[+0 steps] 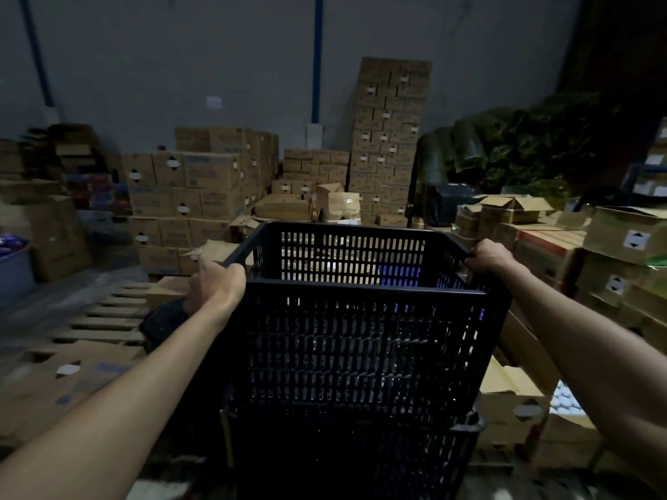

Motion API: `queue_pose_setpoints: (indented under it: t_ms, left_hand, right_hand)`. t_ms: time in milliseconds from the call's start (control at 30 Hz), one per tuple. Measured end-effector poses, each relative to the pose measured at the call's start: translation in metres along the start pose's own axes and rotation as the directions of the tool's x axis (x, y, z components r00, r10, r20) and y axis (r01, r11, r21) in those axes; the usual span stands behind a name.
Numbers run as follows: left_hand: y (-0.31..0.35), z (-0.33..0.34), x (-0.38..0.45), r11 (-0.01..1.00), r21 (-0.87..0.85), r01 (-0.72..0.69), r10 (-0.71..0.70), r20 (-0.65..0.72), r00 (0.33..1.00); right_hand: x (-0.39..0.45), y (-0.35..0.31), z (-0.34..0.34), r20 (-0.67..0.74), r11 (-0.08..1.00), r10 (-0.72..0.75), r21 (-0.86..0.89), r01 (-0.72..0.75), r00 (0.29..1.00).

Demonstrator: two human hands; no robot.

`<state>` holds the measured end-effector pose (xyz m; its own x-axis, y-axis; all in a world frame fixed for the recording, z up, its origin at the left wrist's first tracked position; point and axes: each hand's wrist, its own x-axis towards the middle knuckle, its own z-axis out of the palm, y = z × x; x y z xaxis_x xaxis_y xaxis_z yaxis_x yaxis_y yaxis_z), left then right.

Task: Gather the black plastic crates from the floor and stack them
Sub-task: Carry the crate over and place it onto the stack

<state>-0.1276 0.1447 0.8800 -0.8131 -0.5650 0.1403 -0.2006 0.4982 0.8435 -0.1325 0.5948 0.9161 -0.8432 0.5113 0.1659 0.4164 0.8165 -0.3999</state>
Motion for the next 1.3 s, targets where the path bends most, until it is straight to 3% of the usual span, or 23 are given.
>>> queue_pose_setpoints:
  t_ms: [233, 533, 800, 900, 1000, 1033, 1067, 1133, 1167, 1200, 1300]
  left_hand:
    - [0.004, -0.006, 0.007, 0.977, 0.203, -0.06, 0.047, 0.068, 0.997]
    - [-0.005, -0.011, 0.012, 0.943, 0.297, -0.15, 0.111, 0.146, 0.983]
    - [0.002, -0.022, 0.017, 0.936, 0.323, -0.14, 0.056, 0.256, 0.965]
    - [0.001, -0.019, 0.011, 0.94, 0.284, -0.188, 0.11, 0.271, 0.956]
    - [0.005, -0.023, 0.007, 0.853, 0.336, -0.399, 0.295, 0.319, 0.901]
    - [0.008, -0.025, 0.005, 0.801, 0.354, -0.482, 0.365, 0.349, 0.863]
    - [0.011, -0.025, 0.005, 0.756, 0.357, -0.549, 0.415, 0.387, 0.823]
    - [0.018, -0.023, 0.003, 0.692, 0.354, -0.628, 0.427, 0.501, 0.753]
    - [0.02, -0.022, 0.001, 0.666, 0.373, -0.646, 0.4, 0.552, 0.732]
    - [0.019, -0.021, 0.001, 0.623, 0.407, -0.668, 0.383, 0.586, 0.714]
    - [0.017, -0.021, 0.008, 0.577, 0.453, -0.68, 0.335, 0.628, 0.703]
  right_hand:
    - [0.0, -0.007, -0.015, 0.087, 0.997, -0.02, -0.071, 0.027, 0.996]
    - [-0.014, 0.005, -0.009, 0.004, 0.995, 0.008, -0.1, -0.007, 1.0]
    - [-0.02, 0.006, -0.008, 0.053, 0.997, 0.001, -0.08, 0.003, 0.999]
    - [-0.035, 0.009, -0.008, 0.083, 0.992, -0.051, -0.107, 0.06, 0.995]
    - [-0.056, 0.001, -0.017, -0.106, 0.957, -0.271, -0.14, 0.255, 0.957]
    - [-0.064, -0.007, -0.02, -0.076, 0.937, -0.342, -0.097, 0.334, 0.937]
    - [-0.073, -0.015, -0.02, 0.045, 0.925, -0.376, -0.046, 0.378, 0.926]
    - [-0.094, -0.027, -0.019, 0.349, 0.945, -0.295, -0.031, 0.326, 0.889]
    - [-0.099, -0.028, -0.016, 0.399, 0.958, -0.242, -0.048, 0.284, 0.884]
    - [-0.101, -0.025, -0.011, 0.368, 0.968, -0.22, -0.034, 0.249, 0.903]
    - [-0.103, -0.017, -0.002, 0.062, 0.973, -0.227, 0.058, 0.223, 0.972]
